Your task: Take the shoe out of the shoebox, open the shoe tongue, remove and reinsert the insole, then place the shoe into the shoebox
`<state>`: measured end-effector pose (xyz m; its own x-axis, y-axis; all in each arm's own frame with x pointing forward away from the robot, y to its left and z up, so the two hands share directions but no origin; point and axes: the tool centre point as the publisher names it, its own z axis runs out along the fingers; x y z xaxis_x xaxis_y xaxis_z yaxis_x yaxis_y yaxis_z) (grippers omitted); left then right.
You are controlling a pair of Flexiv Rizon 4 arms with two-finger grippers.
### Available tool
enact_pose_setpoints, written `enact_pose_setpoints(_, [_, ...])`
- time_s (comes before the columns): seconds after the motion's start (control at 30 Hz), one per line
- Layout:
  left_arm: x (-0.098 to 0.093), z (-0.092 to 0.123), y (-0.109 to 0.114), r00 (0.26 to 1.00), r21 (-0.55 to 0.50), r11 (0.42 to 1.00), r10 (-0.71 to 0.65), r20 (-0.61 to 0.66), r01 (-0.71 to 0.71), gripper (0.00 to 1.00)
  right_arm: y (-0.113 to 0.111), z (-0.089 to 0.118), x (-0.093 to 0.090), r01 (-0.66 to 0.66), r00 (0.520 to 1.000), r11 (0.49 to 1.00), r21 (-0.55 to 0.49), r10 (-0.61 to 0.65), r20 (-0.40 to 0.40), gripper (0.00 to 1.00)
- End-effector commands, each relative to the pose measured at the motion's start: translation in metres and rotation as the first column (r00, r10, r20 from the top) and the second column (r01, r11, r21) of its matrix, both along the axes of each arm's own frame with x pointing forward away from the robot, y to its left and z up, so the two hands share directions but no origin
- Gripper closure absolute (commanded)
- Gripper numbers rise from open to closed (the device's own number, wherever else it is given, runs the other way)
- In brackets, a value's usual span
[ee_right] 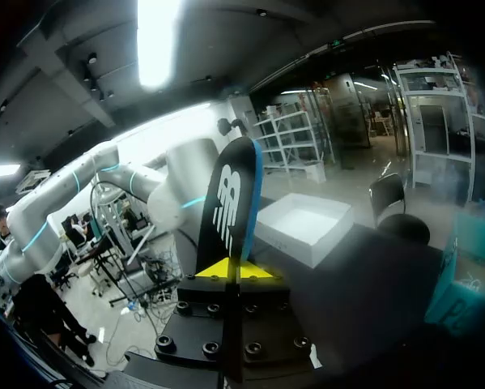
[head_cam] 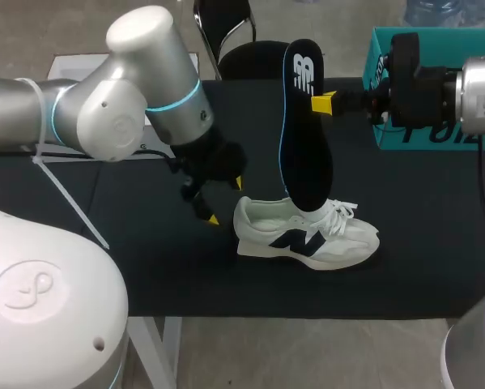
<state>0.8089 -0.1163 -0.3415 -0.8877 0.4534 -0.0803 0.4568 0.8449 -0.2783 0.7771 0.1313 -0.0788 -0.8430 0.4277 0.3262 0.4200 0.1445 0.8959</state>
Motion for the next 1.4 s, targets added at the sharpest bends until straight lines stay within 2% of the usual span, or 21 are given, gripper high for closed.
enact_pose_setpoints(0.03, [-0.003, 0.005, 0.014, 1.0, -0.015, 1.0, 0.024, 0.007, -0.024, 0.0, 0.002, -0.001, 0.0, 0.004, 1.0, 1.0, -0.002, -0.004, 0.0, 1.0])
enact_pose_setpoints(0.23, [0.002, 0.012, 0.032, 0.997, -0.015, 0.997, 0.072, 0.023, -0.072, 0.0, 0.002, -0.001, 0.0, 0.004, 1.0, 1.0, -0.002, -0.004, 0.0, 1.0])
enact_pose_setpoints(0.37, [0.003, 0.017, 0.033, 0.997, -0.015, 0.997, 0.076, 0.029, -0.076, 0.0, 0.002, -0.001, 0.0, 0.004, 1.0, 1.0, -0.002, -0.004, 0.0, 1.0])
enact_pose_setpoints(0.77, [0.011, 0.039, -0.02, 0.998, -0.09, 0.995, 0.044, 0.035, -0.041, 0.0, 0.002, -0.001, 0.0, 0.004, 1.0, 1.0, -0.002, -0.004, 0.0, 1.0])
enact_pose_setpoints(0.9, [0.016, 0.04, -0.038, 0.999, -0.116, 0.993, 0.04, 0.034, -0.035, 0.0, 0.002, -0.001, 0.0, 0.004, 1.0, 1.0, -0.002, -0.004, 0.0, 1.0])
enact_pose_setpoints(1.13, [0.023, 0.025, -0.068, 0.999, -0.148, 0.988, 0.046, 0.021, -0.042, 0.0, 0.002, -0.001, 0.0, 0.004, 1.0, 1.0, -0.002, -0.004, 0.0, 1.0])
enact_pose_setpoints(1.4, [0.03, -0.008, -0.101, 0.998, -0.141, 0.988, 0.069, -0.013, -0.07, 0.0, 0.002, -0.001, 0.0, 0.004, 1.0, 1.0, -0.002, -0.004, 0.0, 1.0])
